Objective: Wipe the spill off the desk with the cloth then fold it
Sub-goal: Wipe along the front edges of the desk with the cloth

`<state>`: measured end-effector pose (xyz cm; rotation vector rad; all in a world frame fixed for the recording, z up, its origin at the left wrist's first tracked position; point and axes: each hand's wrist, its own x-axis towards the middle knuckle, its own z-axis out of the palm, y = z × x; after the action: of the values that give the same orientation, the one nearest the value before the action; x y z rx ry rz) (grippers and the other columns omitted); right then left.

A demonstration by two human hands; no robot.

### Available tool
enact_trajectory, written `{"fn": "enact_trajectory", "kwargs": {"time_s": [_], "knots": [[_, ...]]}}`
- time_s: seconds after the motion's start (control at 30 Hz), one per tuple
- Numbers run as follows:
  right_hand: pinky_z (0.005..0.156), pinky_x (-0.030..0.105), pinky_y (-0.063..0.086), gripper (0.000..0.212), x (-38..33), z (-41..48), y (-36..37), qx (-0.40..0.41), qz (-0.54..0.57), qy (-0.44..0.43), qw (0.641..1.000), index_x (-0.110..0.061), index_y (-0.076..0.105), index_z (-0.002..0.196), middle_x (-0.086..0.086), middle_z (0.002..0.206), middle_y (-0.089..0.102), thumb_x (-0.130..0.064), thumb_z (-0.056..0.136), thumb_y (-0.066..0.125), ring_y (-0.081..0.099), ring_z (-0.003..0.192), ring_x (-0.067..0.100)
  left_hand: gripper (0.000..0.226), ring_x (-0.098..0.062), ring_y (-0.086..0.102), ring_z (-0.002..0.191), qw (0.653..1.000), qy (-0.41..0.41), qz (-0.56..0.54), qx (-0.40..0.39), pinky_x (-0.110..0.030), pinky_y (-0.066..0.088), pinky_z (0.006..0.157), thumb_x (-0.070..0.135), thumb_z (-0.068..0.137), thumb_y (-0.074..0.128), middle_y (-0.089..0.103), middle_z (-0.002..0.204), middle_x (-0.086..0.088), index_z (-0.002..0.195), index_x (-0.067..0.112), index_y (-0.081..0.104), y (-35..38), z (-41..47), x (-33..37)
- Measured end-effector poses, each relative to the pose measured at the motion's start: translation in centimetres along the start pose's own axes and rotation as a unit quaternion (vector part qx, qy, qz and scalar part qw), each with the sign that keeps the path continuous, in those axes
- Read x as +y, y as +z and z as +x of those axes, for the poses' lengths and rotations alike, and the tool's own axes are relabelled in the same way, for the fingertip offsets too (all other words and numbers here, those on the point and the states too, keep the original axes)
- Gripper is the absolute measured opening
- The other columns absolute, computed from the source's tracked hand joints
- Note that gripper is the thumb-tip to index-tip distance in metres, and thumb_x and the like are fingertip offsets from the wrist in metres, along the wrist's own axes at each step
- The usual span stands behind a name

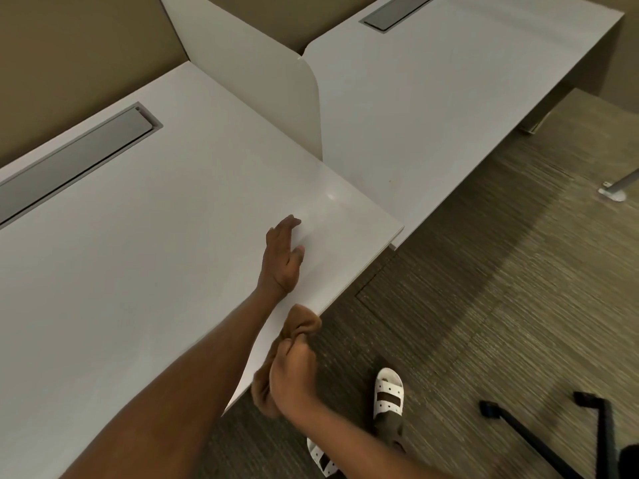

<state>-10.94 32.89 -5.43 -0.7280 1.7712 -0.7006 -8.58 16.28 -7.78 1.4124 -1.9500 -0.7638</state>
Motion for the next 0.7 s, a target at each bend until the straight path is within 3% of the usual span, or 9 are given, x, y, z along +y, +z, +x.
{"fn": "enact_trajectory", "kwargs": {"time_s": [0.1, 0.27, 0.37, 0.47, 0.7], "knots": [[0.07, 0.022, 0.051, 0.021, -0.7, 0.2, 0.0, 0.019, 0.072, 0.037, 0.997, -0.019, 0.052, 0.086, 0.0, 0.079, 0.057, -0.013, 0.101, 0.038, 0.059, 0.075, 0.012, 0.059, -0.031, 0.036, 0.134, 0.999, -0.016, 0.03, -0.003, -0.049, 0.034, 0.11, 0.042, 0.088, 0.034, 0.044, 0.143, -0.015, 0.135, 0.007, 0.044, 0.2, 0.1, 0.0], [0.086, 0.034, 0.048, 0.029, -2.9, 3.0, -1.5, 0.117, 0.244, 0.153, 0.95, -0.007, 0.057, 0.115, 0.009, 0.103, 0.062, -0.02, 0.102, 0.034, 0.059, 0.092, 0.02, 0.064, -0.036, 0.013, 0.146, 0.964, -0.053, 0.254, -0.05, -0.048, 0.018, 0.119, 0.049, 0.096, 0.024, 0.027, 0.156, -0.015, 0.146, 0.01, 0.03, 1.5, 0.8, 0.3], [0.093, 0.042, 0.05, 0.034, -4.4, 6.5, -4.5, 0.178, 0.223, 0.134, 0.949, -0.008, 0.056, 0.12, 0.009, 0.108, 0.063, -0.024, 0.102, 0.032, 0.06, 0.097, 0.024, 0.068, -0.038, 0.009, 0.146, 0.954, -0.069, 0.287, -0.06, -0.048, 0.013, 0.119, 0.053, 0.096, 0.024, 0.02, 0.159, -0.014, 0.148, 0.009, 0.023, 1.8, 1.0, 0.3], [0.093, 0.046, 0.051, 0.035, -5.7, 9.9, -7.9, 0.202, 0.238, 0.128, 0.941, -0.008, 0.058, 0.114, 0.011, 0.107, 0.064, -0.026, 0.101, 0.031, 0.061, 0.097, 0.027, 0.07, -0.037, 0.005, 0.147, 0.95, -0.074, 0.297, -0.067, -0.048, 0.011, 0.12, 0.054, 0.096, 0.025, 0.016, 0.16, -0.013, 0.149, 0.009, 0.019, 2.0, 1.1, 0.1], [0.095, 0.04, 0.05, 0.03, -8.8, 16.1, -13.8, 0.273, 0.237, 0.073, 0.929, -0.006, 0.061, 0.114, 0.013, 0.114, 0.065, -0.018, 0.101, 0.037, 0.061, 0.101, 0.027, 0.073, -0.036, 0.003, 0.147, 0.945, -0.077, 0.309, -0.075, -0.048, 0.01, 0.12, 0.057, 0.095, 0.018, 0.013, 0.16, -0.013, 0.151, 0.01, 0.018, 1.9, 1.0, 0.3]]}}
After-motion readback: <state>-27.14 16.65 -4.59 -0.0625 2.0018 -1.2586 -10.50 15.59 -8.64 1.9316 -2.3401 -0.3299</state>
